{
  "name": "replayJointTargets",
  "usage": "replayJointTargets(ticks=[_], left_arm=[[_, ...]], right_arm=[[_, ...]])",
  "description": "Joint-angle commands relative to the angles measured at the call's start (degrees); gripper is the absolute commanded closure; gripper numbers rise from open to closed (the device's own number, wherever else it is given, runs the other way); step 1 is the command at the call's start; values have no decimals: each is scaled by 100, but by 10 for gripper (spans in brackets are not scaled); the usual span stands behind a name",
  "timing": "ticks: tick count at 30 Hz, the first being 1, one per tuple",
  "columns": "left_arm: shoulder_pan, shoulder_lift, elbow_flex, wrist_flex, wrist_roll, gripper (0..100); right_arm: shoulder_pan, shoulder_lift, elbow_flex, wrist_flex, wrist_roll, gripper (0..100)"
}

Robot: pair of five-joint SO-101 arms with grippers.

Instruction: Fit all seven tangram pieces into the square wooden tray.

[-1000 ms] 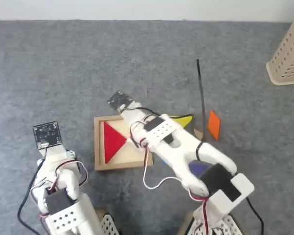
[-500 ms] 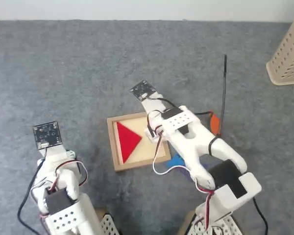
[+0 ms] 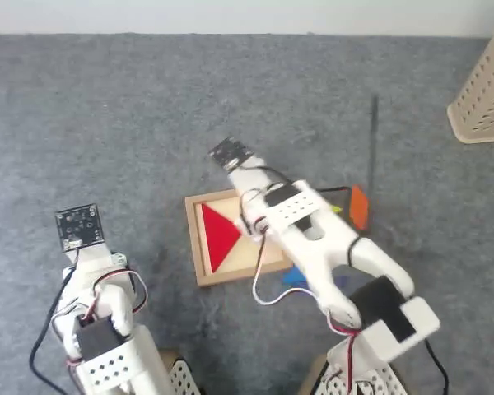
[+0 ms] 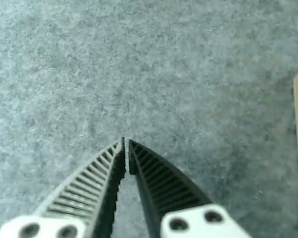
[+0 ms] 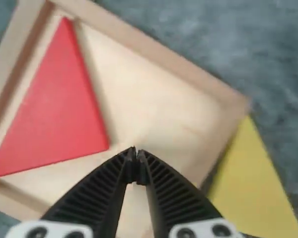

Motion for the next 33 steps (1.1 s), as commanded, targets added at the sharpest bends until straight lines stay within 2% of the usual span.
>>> replayJointTargets(ticks=[1,7,13,17,23,25,27,33], left_arm=[[26,-44,-57,35,79,987],[26,-44,-57,35,79,987],[26,-44,-57,35,79,987],[26,-44,-57,35,79,987],[26,-44,-57,35,79,987],[26,-44,-57,35,79,987],[26,-44,-57,35,79,987],[26,-44,-57,35,79,987]], right_arm=[[-365,92,-79,-198,97,986],[-708,110,-79,-207,70,986],[-681,-312,-62,-119,62,986],[-277,-1024,-70,382,88,986],[910,-2123,-237,1367,325,978],[1288,-2088,-422,1675,598,933],[1534,-1859,-492,1745,519,869],[1587,-708,-677,1437,879,773]])
